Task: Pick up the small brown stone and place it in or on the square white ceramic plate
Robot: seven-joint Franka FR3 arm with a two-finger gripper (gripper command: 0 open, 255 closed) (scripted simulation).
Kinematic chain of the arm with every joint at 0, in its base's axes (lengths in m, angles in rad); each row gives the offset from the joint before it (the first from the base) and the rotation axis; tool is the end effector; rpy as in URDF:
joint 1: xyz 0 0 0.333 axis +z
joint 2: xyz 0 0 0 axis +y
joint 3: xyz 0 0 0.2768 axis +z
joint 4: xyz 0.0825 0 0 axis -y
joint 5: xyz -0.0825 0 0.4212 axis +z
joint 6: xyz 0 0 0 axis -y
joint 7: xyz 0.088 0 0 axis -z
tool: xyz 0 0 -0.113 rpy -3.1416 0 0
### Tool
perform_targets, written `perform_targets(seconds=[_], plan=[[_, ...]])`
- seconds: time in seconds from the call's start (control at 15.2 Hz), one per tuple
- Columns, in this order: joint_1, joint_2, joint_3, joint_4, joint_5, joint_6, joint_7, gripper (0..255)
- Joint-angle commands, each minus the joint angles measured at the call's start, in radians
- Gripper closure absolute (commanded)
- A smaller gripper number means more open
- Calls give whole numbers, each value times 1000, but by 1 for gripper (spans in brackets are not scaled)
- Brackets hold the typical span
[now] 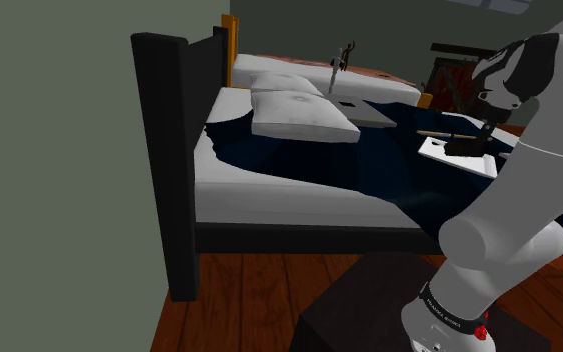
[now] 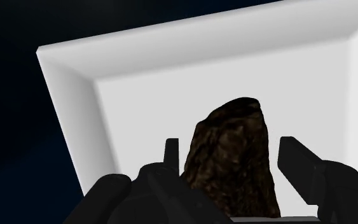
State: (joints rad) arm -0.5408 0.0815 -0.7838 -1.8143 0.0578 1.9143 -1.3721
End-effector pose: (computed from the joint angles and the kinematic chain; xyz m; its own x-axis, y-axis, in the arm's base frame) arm 0.1623 -0.5962 0.4489 0.9995 0.0322 0.0062 0.0319 -0.9986 0.0423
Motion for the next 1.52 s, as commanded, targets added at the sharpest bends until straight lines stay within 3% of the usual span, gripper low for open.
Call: perform_targets(seconds=[0.0,0.66,0.73,1.06,1.32,1.45], plan=[[1,3,2,-27,3,28,-2,255],[0,11,2,-57,11,63,-7,255],[0,11,2,-57,11,63,-8,0],[0,11,2,-57,11,63,-7,0],[5,-18,1,44,-14,-58,10,0],[5,-18,1,44,-14,-58,10,0]])
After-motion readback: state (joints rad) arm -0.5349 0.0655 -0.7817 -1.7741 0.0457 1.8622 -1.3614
